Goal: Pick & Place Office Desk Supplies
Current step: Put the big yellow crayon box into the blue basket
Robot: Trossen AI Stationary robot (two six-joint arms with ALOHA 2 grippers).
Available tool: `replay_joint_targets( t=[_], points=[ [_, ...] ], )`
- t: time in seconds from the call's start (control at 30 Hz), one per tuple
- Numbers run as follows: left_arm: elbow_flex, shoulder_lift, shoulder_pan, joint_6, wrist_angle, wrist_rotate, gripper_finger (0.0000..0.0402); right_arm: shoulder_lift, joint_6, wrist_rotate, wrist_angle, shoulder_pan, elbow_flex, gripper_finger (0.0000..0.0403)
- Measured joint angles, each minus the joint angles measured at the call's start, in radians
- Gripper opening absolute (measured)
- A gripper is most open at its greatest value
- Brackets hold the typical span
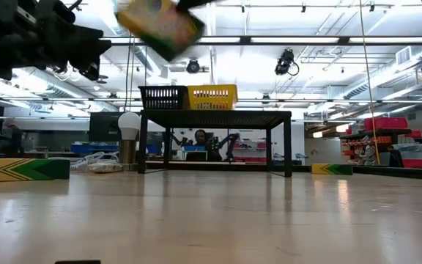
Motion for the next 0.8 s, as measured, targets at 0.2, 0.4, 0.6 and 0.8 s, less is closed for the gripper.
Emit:
replay_joint_targets(
  t=[0.2,0.4,0.6,0.8],
  points=[
    [0.0,0.088,-0.162,0.022,0.166,-0.118,0.0161,-0.015,-0.126,0.037,0.133,-0.039,0.001,0.0],
    [0.0,0.242,-0.343,0.094,0.429,-0.302,0.0237,-0.014,-0.169,0.054,0.198,-0.089,0.0,0.0],
    [0.0,0.406,-0.447,0.155,0.531,-0.486,0.0281,-0.013,-0.263,0.054,0.324,-0.115,0.0,0.0],
    [0.0,0.521,-0.459,0.185,0.707,-0.572,0.0275,-0.013,-0.275,0.049,0.332,-0.113,0.0,0.0]
  ],
)
